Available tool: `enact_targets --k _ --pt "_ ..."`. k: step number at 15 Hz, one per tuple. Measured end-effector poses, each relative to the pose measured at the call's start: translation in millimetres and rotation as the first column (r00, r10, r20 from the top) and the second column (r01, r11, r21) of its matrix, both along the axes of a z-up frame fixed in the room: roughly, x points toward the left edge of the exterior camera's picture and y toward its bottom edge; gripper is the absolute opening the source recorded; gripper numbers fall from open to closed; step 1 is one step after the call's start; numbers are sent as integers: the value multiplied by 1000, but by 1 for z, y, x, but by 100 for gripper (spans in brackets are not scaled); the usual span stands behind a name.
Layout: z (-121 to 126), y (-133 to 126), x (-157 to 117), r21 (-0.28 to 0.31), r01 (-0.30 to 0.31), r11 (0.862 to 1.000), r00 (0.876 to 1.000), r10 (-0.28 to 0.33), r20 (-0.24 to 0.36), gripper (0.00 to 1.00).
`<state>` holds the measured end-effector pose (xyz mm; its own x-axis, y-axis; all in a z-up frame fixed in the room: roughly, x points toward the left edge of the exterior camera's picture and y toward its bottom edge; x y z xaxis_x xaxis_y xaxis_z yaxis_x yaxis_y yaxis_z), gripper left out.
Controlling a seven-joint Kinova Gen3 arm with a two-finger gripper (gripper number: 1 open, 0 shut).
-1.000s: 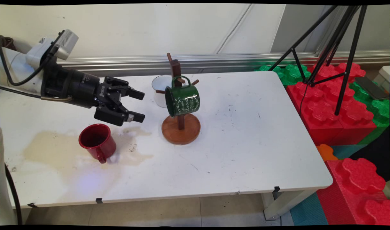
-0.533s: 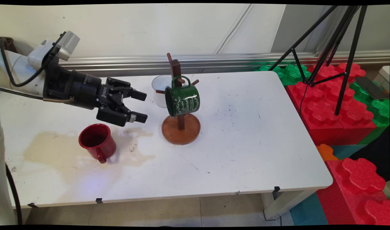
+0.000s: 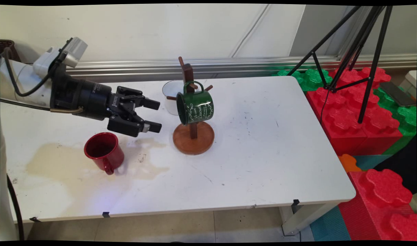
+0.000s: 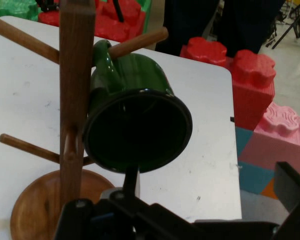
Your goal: Pick up the green mug from the rack
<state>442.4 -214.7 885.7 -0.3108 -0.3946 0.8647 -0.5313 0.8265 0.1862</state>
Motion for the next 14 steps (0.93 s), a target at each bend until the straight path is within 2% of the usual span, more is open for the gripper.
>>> enact_targets --k 14 --pt "-12 3 -19 8 -22 1000 998 22 -65 100"
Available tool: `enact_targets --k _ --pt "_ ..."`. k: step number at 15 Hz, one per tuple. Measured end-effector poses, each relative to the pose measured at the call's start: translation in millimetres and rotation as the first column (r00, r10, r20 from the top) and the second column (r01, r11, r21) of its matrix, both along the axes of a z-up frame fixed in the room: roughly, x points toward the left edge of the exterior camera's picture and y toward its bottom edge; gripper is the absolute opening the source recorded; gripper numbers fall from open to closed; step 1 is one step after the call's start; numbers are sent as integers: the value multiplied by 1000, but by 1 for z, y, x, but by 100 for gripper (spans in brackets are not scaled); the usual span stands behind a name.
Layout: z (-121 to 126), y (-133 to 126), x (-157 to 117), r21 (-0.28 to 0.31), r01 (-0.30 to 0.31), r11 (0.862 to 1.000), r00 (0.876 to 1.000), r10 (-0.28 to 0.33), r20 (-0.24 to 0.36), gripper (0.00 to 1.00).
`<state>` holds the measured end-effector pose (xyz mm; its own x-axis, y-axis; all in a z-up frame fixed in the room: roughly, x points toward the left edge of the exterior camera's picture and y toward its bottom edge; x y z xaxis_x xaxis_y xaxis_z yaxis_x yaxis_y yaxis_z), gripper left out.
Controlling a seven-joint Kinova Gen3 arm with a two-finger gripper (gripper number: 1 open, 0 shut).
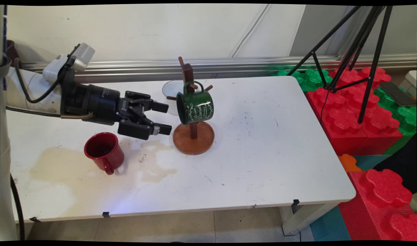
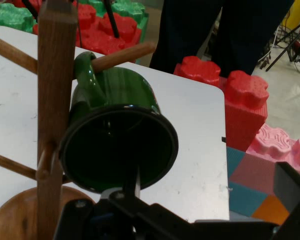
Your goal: Pick up the green mug from the rack
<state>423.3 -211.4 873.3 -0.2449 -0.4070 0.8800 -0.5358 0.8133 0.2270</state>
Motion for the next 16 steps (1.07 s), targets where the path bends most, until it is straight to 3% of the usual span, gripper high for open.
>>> enact_targets --k 16 --pt "-13 -13 -29 0 -16 1000 999 16 -48 100"
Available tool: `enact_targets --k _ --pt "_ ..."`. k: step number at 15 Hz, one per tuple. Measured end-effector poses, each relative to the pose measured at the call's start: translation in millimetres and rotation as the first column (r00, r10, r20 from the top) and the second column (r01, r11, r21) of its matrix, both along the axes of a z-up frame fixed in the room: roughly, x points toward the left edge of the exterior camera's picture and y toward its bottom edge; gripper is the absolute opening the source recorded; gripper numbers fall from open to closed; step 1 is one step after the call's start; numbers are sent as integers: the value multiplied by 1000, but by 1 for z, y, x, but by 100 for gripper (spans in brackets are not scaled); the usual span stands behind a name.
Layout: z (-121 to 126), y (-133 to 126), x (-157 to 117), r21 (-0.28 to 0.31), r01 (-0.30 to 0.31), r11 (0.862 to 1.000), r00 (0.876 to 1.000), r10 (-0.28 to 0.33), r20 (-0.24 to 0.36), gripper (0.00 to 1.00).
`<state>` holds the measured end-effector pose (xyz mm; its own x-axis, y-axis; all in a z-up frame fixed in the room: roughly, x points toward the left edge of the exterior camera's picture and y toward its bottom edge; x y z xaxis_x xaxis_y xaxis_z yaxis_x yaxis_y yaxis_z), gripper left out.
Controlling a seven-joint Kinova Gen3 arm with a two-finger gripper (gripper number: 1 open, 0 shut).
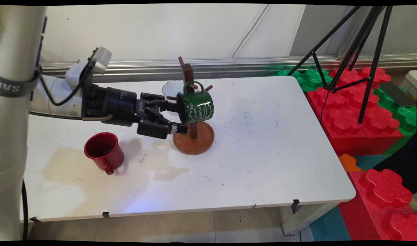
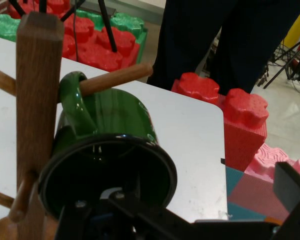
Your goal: Pick up the green mug from the rack
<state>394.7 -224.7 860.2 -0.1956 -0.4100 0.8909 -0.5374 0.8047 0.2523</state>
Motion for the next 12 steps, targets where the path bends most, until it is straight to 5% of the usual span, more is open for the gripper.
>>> enact_targets --k 12 --pt "-13 -14 -20 0 2 1000 1000 -2 -20 100"
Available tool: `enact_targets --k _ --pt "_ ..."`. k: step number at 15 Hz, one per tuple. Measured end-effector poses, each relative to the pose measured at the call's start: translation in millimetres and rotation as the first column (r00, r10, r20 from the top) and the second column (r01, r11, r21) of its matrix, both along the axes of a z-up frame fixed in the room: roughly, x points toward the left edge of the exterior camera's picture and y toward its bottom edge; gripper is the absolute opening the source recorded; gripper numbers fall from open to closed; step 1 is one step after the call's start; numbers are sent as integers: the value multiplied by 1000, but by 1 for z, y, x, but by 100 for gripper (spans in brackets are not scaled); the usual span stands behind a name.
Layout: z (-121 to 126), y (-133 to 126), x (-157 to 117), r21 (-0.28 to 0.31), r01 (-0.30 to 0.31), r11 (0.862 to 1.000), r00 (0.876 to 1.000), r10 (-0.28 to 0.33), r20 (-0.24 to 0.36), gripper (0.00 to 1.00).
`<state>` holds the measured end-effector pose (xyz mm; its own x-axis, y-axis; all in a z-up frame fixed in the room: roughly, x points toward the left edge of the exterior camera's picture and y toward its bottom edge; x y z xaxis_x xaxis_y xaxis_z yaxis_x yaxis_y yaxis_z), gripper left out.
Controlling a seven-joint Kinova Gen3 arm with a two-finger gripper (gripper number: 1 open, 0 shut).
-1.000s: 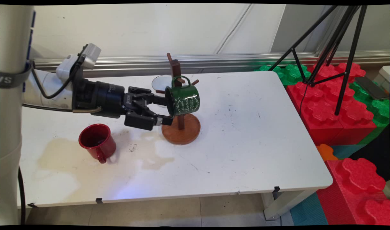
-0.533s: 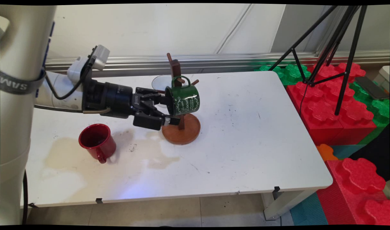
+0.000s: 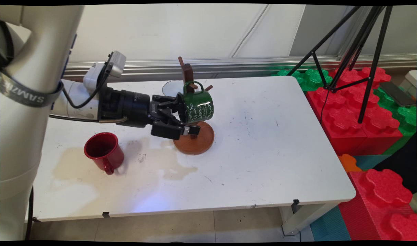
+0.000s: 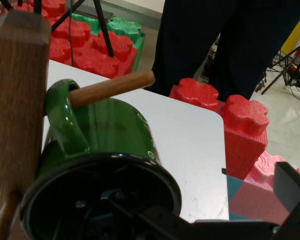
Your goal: Pick up the green mug from the rack
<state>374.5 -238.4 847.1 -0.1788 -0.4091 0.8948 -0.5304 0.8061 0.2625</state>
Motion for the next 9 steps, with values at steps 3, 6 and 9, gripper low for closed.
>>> enact_targets --k 3,6,9 --pt "-2 -2 -4 0 -1 1000 1000 1 -4 100" --pt "-5 -4 -7 0 -1 1000 1000 1 -7 100" --pt "-7 -6 -9 0 -2 1000 1000 2 -8 100"
